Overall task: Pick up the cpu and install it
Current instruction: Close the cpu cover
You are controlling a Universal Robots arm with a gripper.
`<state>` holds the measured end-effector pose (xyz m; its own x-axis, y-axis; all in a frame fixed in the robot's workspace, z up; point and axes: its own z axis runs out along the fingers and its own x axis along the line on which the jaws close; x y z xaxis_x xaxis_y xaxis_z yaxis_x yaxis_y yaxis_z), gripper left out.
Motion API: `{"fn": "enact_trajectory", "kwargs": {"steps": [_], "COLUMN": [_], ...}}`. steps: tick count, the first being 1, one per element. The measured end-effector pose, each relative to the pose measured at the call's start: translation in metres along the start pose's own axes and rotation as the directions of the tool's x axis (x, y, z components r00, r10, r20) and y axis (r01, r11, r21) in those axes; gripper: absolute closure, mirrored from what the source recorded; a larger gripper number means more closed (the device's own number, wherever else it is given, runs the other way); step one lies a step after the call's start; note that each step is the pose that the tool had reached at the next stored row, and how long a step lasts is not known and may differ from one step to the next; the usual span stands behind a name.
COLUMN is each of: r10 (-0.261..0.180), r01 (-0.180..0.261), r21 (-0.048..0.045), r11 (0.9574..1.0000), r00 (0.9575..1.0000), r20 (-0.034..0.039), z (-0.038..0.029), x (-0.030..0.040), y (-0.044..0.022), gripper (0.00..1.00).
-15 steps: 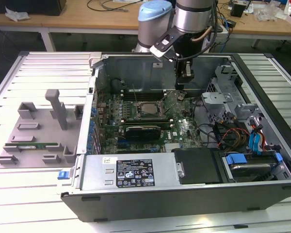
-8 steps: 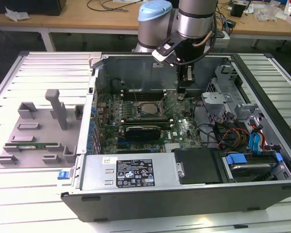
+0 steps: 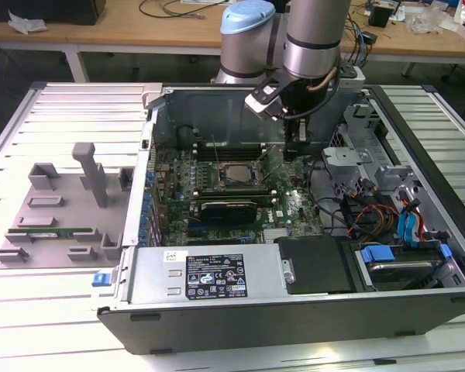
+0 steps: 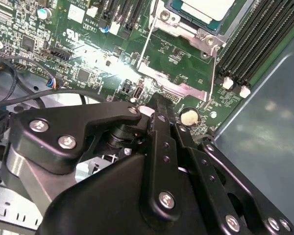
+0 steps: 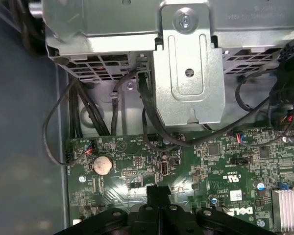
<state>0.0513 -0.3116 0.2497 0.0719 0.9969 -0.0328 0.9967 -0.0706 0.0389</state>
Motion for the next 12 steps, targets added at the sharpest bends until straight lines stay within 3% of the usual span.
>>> {"fn": "enact_trajectory", "kwargs": {"steps": [6,10,12], "r10": [0.001,0.001,0.000], "r01": [-0.001,-0.001,0.000], "r21": [0.0001,-0.0010,-0.0010], "r11": [1.0000,1.0000,1.0000], "r00": [1.0000,1.0000,1.0000], "r20": [0.0030,0.0029,0.0030], "z": [0.0015,0.0012,0.0012], "x": [0.0000,-0.0003,-0.0003], "y": [-0.0003,-0.0077,-0.0078], "gripper": [0.89,0.89,0.89]}}
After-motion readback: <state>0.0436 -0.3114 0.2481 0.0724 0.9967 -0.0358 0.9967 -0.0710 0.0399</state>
